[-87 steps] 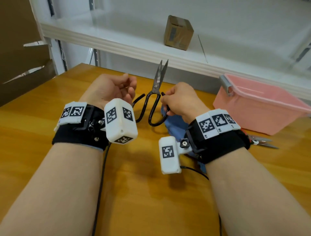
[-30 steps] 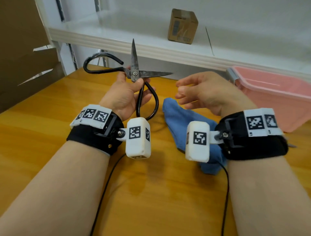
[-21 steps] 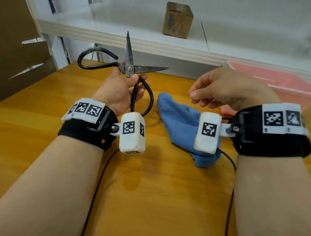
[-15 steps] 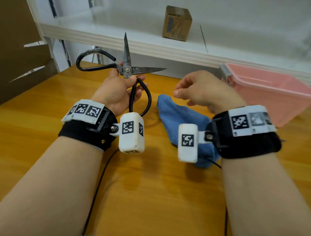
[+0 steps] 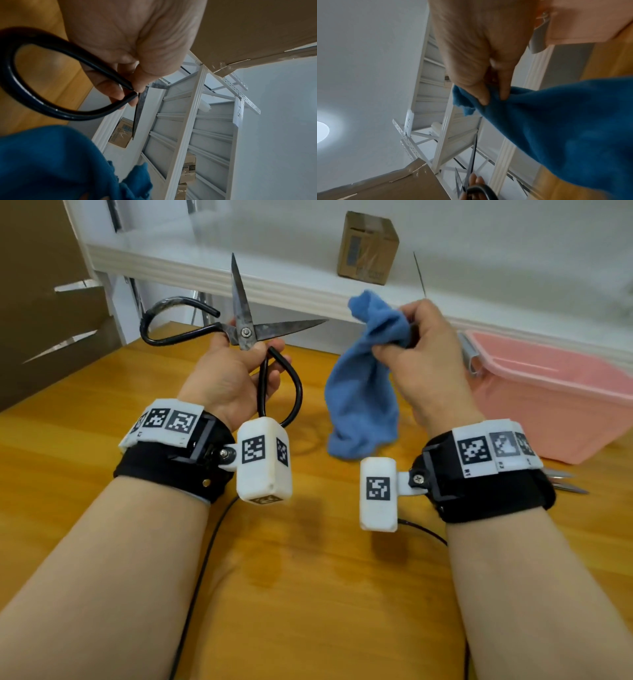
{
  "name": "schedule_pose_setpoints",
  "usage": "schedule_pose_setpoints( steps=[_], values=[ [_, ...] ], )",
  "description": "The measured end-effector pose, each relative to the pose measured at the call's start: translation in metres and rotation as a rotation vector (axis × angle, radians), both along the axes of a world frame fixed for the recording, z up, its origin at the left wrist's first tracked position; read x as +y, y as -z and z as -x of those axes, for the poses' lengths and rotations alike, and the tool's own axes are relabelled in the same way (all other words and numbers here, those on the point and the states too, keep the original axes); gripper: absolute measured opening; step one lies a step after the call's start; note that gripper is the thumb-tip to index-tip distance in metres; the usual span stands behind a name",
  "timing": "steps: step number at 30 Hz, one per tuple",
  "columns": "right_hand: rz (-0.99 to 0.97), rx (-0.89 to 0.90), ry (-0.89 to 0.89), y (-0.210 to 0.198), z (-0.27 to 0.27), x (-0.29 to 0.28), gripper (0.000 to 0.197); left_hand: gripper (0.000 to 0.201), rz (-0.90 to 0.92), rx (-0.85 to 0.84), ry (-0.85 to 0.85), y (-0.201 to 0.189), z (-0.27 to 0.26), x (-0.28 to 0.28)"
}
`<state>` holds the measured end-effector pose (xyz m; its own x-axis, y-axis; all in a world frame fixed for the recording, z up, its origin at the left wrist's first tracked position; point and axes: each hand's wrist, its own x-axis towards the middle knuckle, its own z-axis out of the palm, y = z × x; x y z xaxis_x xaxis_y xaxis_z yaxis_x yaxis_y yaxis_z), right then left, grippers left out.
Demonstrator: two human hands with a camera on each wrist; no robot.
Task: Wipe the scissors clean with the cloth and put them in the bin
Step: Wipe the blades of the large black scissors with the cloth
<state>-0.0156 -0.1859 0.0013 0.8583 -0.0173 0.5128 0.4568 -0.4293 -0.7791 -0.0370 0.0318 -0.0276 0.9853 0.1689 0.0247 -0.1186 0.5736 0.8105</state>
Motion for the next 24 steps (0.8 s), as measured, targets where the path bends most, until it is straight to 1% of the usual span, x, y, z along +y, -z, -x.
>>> schedule_pose_setpoints(
  steps=[1,2,4,5,6,7,8,10,12,13,16,19,21,22,24],
  values=[
    [-0.022,-0.012,-0.035,0.0,0.001,-0.002,0.029,0.04,0.01,-0.003,-0.004,0.0,0.0,0.001],
    [-0.019,0.032,-0.079,0.0,0.003,-0.002,0.032,0.039,0.014,-0.006,-0.006,0.0,0.0,0.001],
    [0.086,0.249,-0.141,0.006,0.002,-0.004,0.042,0.036,0.011,-0.007,-0.001,0.0,0.001,0.0],
    [0.212,0.386,-0.147,0.011,0.001,-0.006,0.047,0.035,0.008,-0.005,0.003,0.0,0.002,0.0],
    [0.386,0.51,-0.147,0.015,0.0,-0.007,0.049,0.036,0.004,-0.005,0.006,0.0,0.002,-0.001],
    [0.55,0.598,-0.157,0.017,0.001,-0.008,0.047,0.037,-0.001,-0.004,0.011,0.0,0.002,-0.001],
    [0.66,0.651,-0.167,0.017,0.002,-0.008,0.04,0.039,-0.008,-0.002,0.014,0.0,0.001,-0.001],
    [0.712,0.661,-0.177,0.014,0.005,-0.008,0.026,0.042,-0.017,0.003,0.025,0.001,0.0,-0.002],
    [0.705,0.604,-0.16,0.011,0.004,-0.008,0.012,0.043,-0.028,0.002,0.04,0.001,-0.001,-0.002],
    [0.67,0.57,-0.147,0.011,0.003,-0.008,0.009,0.043,-0.034,0.001,0.047,0.001,-0.001,-0.002],
    [0.565,0.429,-0.146,0.01,0.004,-0.008,0.027,0.043,-0.05,0.004,0.065,0.002,-0.001,-0.004],
    [0.579,0.418,-0.286,0.008,0.009,-0.002,0.029,0.039,-0.081,0.005,0.092,0.003,0.0,-0.007],
    [0.623,0.439,-0.35,0.007,0.013,0.003,0.028,0.036,-0.101,0.007,0.104,0.003,0.0,-0.008],
    [0.668,0.45,-0.369,0.008,0.014,0.005,0.031,0.035,-0.108,0.008,0.109,0.003,0.0,-0.009],
    [0.807,0.493,-0.387,0.011,0.015,0.008,0.038,0.034,-0.114,0.011,0.122,0.004,0.0,-0.01]
  ],
)
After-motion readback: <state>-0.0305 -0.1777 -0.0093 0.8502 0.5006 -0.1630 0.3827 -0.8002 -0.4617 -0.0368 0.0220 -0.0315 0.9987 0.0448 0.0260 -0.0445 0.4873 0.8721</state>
